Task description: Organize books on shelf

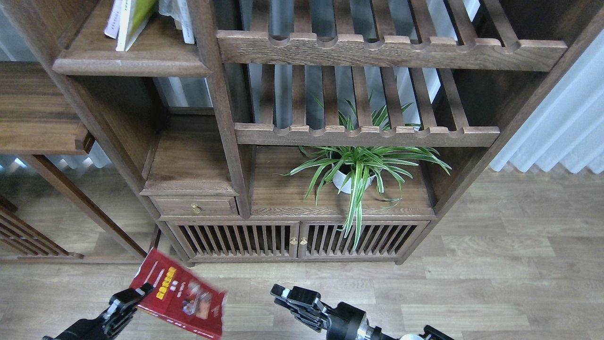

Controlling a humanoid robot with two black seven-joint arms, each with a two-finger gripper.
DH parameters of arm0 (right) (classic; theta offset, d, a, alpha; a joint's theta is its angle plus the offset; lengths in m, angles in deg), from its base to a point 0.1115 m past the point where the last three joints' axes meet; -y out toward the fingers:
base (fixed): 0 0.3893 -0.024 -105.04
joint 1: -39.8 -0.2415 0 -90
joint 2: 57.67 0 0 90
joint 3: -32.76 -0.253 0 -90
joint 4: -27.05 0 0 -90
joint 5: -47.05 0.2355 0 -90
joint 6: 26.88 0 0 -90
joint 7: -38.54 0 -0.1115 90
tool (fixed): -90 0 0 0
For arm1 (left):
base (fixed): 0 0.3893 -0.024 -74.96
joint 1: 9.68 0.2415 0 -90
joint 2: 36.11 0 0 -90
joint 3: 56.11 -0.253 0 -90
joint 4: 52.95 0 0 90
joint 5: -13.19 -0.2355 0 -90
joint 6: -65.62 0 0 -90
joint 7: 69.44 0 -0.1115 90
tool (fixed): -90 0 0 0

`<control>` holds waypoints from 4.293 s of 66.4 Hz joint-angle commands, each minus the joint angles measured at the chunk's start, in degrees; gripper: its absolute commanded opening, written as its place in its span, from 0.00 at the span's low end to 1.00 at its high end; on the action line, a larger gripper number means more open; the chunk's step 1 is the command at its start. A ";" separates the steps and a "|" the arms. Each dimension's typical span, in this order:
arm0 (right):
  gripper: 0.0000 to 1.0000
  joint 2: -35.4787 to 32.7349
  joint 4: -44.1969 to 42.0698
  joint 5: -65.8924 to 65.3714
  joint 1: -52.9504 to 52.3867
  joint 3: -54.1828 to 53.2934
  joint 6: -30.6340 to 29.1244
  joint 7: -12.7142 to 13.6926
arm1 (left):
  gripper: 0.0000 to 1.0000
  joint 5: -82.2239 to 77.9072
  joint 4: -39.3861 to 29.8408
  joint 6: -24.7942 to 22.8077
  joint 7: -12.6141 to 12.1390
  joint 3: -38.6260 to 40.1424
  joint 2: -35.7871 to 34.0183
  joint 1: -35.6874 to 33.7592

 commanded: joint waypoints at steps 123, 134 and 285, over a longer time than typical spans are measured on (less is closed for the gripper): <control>0.99 0.01 -0.58 -1.85 -4.30 -3.14 -0.02 0.87 | 0.00 -2.74 -10.02 0.03 -2.28 18.16 -54.38 -34.29; 0.99 0.01 -0.67 -1.94 -4.30 -3.06 -0.02 0.87 | 0.00 -2.74 -9.58 0.03 -8.34 17.90 -44.81 -42.72; 0.99 0.01 0.38 -1.41 -3.60 -4.11 -0.02 0.52 | 0.33 -32.45 60.03 0.03 -20.66 -1.00 19.54 -89.58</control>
